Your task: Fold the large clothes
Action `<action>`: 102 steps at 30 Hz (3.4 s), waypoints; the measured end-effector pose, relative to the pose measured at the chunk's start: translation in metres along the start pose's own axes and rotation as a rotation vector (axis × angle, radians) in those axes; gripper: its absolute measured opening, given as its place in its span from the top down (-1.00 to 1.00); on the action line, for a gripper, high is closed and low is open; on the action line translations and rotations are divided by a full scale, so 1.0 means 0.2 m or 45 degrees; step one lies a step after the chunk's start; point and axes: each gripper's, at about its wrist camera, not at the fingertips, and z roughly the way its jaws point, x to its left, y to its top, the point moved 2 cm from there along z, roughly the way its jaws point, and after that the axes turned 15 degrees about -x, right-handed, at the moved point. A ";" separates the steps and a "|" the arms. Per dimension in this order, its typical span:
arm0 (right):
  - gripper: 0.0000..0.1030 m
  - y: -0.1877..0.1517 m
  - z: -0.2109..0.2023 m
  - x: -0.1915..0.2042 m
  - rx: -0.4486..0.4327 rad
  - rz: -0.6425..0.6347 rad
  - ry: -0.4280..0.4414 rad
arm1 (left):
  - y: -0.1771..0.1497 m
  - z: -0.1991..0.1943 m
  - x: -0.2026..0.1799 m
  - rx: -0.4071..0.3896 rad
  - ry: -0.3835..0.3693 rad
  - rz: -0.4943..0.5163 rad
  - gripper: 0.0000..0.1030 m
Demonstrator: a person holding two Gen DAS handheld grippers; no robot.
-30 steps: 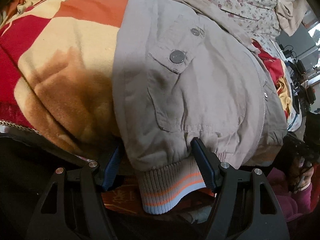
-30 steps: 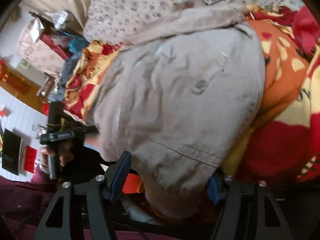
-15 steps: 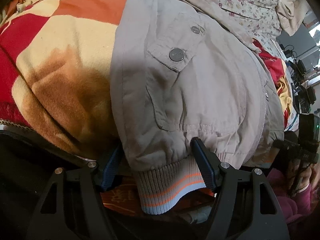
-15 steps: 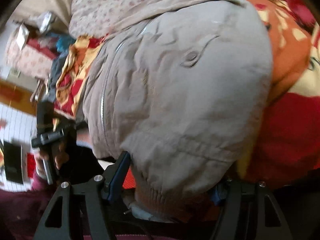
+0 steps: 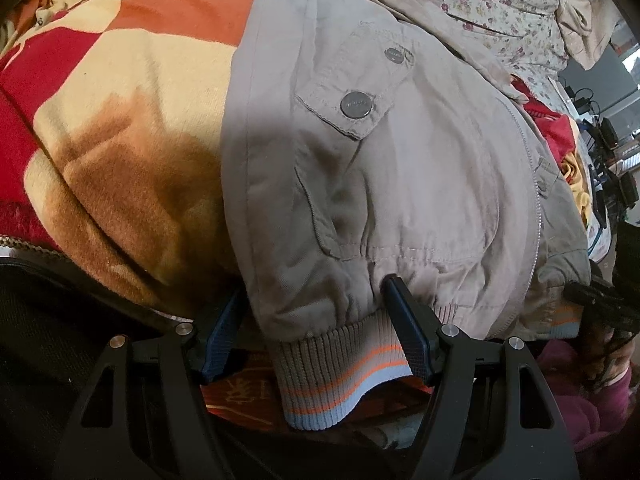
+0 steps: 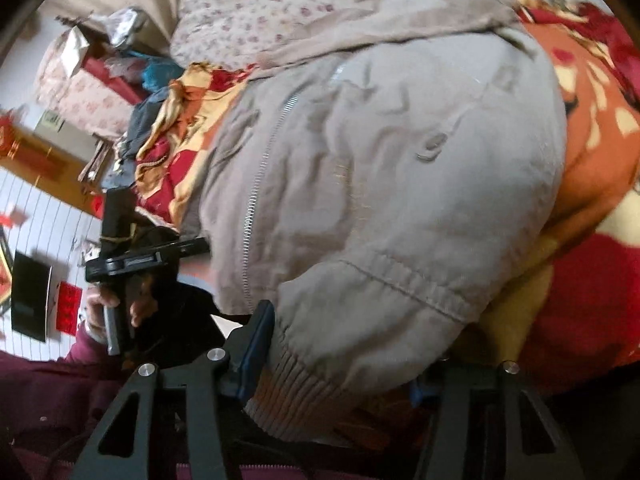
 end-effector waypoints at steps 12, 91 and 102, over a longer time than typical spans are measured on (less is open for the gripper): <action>0.04 0.00 0.13 -0.01 -0.006 0.020 -0.041 | 0.00 0.00 0.00 0.007 0.008 0.033 -0.28; 0.86 0.56 -0.29 0.04 -0.531 0.047 0.157 | 0.89 -0.46 -0.10 -0.535 -0.185 -0.033 0.72; 0.87 1.19 -0.20 -0.26 -0.723 0.144 -0.145 | 1.48 -0.11 -0.12 -0.589 -0.038 -0.076 0.72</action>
